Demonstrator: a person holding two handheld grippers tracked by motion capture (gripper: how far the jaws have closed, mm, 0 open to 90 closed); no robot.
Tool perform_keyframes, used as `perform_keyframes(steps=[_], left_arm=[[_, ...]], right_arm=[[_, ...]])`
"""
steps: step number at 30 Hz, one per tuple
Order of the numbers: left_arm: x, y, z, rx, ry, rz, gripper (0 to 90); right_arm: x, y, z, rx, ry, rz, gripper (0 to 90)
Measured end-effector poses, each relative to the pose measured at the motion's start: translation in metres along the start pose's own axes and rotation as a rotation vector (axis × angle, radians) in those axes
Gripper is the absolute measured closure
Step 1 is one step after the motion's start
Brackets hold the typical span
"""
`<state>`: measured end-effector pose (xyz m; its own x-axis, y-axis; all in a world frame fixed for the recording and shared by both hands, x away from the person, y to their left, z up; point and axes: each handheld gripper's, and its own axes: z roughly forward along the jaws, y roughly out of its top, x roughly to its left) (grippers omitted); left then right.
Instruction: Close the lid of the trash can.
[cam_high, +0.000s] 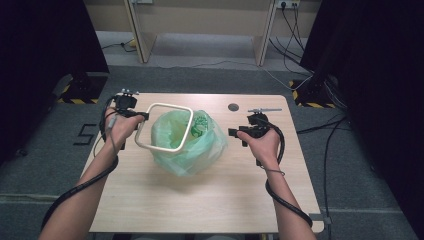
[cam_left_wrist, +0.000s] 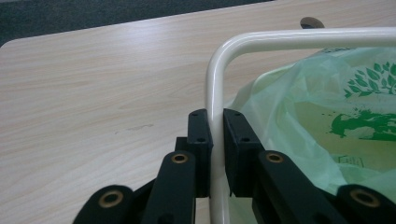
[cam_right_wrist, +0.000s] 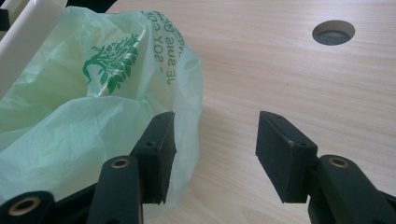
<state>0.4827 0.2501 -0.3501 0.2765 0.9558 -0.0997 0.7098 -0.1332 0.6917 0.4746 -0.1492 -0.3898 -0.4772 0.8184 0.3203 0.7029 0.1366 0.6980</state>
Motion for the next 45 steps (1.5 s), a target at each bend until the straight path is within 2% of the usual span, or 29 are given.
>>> perform_keyframes(steps=[26, 45], left_arm=[[-0.014, 0.004, 0.011, 0.018, -0.016, 0.011, 81.1], [-0.022, 0.006, 0.017, 0.030, -0.001, 0.016, 81.1]], right_arm=[[0.001, 0.002, -0.002, -0.003, -0.001, -0.001, 47.7], [0.002, 0.003, -0.003, -0.009, 0.002, 0.003, 47.8]])
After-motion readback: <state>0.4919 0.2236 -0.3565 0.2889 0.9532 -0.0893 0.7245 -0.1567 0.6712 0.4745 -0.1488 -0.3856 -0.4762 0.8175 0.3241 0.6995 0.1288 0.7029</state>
